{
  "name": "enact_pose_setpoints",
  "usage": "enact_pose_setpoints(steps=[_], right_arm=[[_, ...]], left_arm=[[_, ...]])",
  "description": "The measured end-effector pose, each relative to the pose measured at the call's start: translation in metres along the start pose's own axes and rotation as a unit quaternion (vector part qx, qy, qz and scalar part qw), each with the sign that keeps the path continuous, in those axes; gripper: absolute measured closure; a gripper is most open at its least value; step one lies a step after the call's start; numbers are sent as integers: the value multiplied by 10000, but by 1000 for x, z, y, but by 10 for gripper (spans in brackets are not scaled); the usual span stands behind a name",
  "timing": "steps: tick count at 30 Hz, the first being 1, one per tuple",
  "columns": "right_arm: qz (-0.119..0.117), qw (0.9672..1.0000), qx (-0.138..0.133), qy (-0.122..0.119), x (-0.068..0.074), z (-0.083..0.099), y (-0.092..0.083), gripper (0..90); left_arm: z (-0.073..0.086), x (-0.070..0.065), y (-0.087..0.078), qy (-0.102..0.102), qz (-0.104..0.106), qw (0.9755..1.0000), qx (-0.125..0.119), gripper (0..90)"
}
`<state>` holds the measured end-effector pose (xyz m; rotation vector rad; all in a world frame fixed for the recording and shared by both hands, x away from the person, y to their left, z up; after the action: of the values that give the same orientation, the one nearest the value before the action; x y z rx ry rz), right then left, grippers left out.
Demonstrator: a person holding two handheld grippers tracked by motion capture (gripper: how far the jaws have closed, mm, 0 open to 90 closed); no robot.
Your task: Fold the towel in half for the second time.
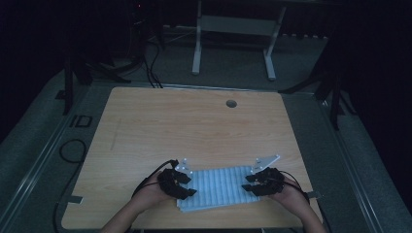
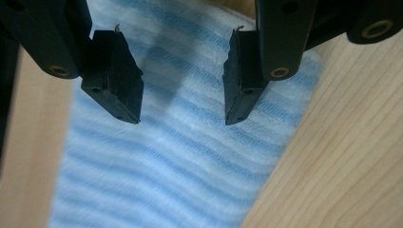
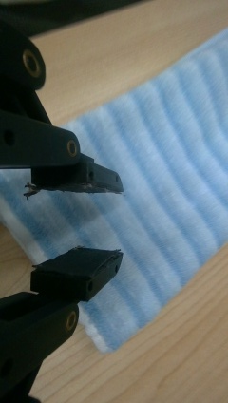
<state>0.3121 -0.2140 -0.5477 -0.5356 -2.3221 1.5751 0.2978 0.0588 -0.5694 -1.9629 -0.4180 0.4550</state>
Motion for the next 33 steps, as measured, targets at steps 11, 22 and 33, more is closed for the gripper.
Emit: enact_pose_setpoints(steps=[11,22,33], right_arm=[[-3,9997,187,185,-18,-13,27,587],[-4,9990,65,441,-40,-67,50,568],[-124,9978,27,649,-66,-100,63,502]], left_arm=[[2,30,-1,-165,-212,9996,8,474],[2,98,-11,-550,-678,9961,103,471],[-4,137,-13,-794,-744,9941,-19,468]])
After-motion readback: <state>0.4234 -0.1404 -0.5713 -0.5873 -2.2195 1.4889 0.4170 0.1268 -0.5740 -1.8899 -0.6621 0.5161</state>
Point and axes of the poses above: each handheld gripper's, and its own axes: y roughly forward along the jaws, z roughly out of its underside, x roughly to its left, the point moved 5 cm from there along y, roughly forward along the jaws, and after that the axes turned 11 degrees about x, right-handed, at the moved point
